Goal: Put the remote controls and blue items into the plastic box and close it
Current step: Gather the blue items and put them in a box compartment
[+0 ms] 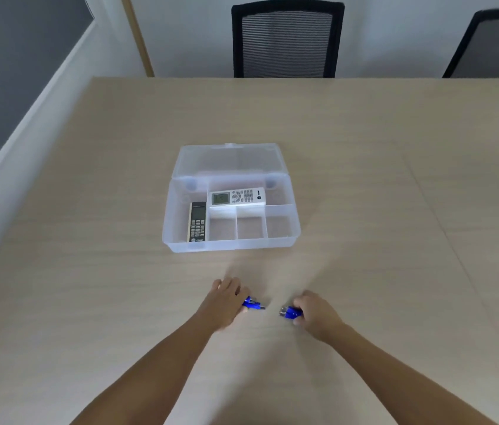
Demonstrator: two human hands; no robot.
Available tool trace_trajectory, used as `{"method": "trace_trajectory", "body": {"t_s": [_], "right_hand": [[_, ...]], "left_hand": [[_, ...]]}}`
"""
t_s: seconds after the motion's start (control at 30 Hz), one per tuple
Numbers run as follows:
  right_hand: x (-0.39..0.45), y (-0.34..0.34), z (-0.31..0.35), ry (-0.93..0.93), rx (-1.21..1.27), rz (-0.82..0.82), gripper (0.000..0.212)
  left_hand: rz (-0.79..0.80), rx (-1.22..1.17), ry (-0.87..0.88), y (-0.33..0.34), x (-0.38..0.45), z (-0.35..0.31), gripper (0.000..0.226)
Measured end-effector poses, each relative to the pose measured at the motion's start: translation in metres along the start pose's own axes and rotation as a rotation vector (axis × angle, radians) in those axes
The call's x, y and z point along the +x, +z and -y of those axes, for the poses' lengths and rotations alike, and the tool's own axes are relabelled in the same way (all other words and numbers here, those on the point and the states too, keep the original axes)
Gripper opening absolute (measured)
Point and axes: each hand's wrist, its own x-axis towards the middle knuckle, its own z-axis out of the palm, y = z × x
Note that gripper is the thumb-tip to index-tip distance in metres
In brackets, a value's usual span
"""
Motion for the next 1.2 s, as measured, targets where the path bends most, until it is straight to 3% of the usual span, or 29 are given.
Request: {"method": "trace_trajectory", "body": {"t_s": [0.03, 0.1, 0.13, 0.27, 0.3, 0.37, 0.47, 0.63, 0.8, 0.9, 1.0, 1.07, 1.13, 1.2], "right_hand": [[0.002, -0.001, 0.002, -0.004, -0.028, 0.008, 0.010], [0.005, -0.011, 0.004, -0.011, -0.059, 0.037, 0.008], [0.006, -0.019, 0.005, -0.023, -0.055, 0.017, 0.018], [0.029, -0.073, 0.012, 0.006, 0.168, -0.262, 0.021], [0.039, -0.088, 0.017, 0.029, 0.259, -0.331, 0.020], [0.063, -0.118, 0.032, 0.074, 0.352, -0.398, 0.021], [0.108, -0.142, 0.055, 0.130, 0.319, -0.366, 0.035], [0.158, -0.135, 0.072, 0.282, 0.270, -0.093, 0.030], [0.177, -0.127, 0.062, 0.450, 0.503, 0.086, 0.022], [0.175, -0.143, 0.061, 0.363, 0.375, 0.188, 0.018], [0.172, -0.180, 0.053, 0.211, 0.149, -0.108, 0.026], [0.169, -0.204, 0.044, 0.204, 0.109, -0.306, 0.020], [0.169, -0.215, 0.037, 0.242, 0.127, -0.259, 0.016], [0.170, -0.211, 0.030, 0.273, 0.213, -0.143, 0.022]], "left_hand": [[-0.084, 0.039, -0.001, -0.002, -0.001, -0.002, 0.028], [-0.120, -0.161, -0.048, -0.010, 0.004, -0.002, 0.022], [-0.139, -0.317, -0.118, -0.017, 0.008, -0.002, 0.021], [-0.513, -0.601, -0.495, -0.057, 0.036, 0.019, 0.019], [-0.546, -0.633, -0.567, -0.065, 0.042, 0.028, 0.020], [-0.483, -0.692, -0.668, -0.078, 0.053, 0.045, 0.025], [-0.356, -0.835, -0.721, -0.081, 0.061, 0.056, 0.028], [-0.379, -0.879, -0.695, -0.072, 0.064, 0.056, 0.017], [-0.368, -0.876, -0.724, -0.069, 0.071, 0.058, 0.015], [-0.432, -0.902, -0.768, -0.074, 0.078, 0.052, 0.021], [-0.451, -0.964, -0.700, -0.093, 0.094, 0.040, 0.021], [-0.334, -1.046, -0.613, -0.108, 0.112, 0.029, 0.016], [-0.147, -1.151, -0.554, -0.120, 0.134, 0.015, 0.012], [-0.012, -1.172, -0.588, -0.126, 0.158, 0.001, 0.027]]}}
